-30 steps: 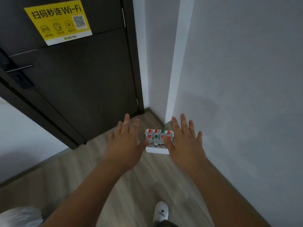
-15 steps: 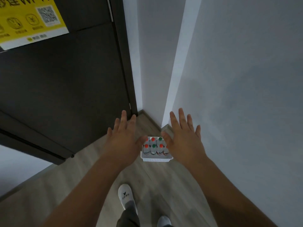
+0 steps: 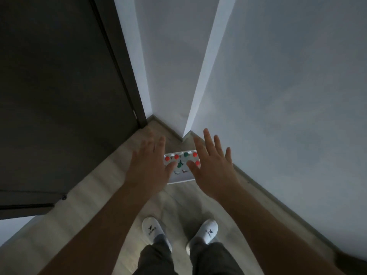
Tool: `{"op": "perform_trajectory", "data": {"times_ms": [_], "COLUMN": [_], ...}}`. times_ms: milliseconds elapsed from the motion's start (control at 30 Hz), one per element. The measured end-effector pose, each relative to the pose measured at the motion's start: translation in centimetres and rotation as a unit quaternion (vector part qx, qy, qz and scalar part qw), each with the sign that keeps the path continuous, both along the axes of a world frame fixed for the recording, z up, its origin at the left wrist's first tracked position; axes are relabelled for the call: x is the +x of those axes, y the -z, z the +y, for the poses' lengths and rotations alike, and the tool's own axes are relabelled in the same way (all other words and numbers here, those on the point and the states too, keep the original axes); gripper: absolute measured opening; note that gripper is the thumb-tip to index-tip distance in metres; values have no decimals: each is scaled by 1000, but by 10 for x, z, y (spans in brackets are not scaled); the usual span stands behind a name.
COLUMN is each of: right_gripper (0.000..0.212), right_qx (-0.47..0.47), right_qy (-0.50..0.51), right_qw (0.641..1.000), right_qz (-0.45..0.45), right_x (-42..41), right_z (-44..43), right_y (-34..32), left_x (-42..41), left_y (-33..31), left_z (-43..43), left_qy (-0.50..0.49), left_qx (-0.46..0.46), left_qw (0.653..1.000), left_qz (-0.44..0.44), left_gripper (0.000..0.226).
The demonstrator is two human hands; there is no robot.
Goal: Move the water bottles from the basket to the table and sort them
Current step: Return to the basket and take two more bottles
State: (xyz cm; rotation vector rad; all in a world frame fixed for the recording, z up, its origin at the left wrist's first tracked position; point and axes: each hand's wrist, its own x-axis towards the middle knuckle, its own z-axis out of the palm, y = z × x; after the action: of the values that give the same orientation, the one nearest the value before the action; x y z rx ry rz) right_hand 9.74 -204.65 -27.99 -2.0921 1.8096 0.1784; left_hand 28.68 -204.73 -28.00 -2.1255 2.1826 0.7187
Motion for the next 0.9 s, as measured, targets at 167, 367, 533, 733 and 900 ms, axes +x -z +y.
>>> {"op": "perform_trajectory", "data": {"times_ms": [167,367,533,733,900], "right_gripper": [79,79,89,88,86], "right_qx": [20,23,39,31,16], "right_qy": [-31,-53,-74,-74,-96], "right_qw": [999,998,996,997,995], "right_qz": [-15,-19,-6,-13,-34], "right_x": [-4,-13,-19,-15,-14], "right_z": [-19,-40,-54,-68,-78], "right_y": [79,216,351,487,553], "left_x": [-3,-14,-26,-32,-29], "left_y": [84,225,351,478,544], "left_z": [-17,-29,-43,-62,-74], "left_qy": [11,15,19,20,45], "left_qx": [18,54,59,29,9], "left_qw": [1000,998,998,999,999], "left_qz": [-3,-1,6,-4,-16], "left_gripper": [86,88,92,92,94]}}
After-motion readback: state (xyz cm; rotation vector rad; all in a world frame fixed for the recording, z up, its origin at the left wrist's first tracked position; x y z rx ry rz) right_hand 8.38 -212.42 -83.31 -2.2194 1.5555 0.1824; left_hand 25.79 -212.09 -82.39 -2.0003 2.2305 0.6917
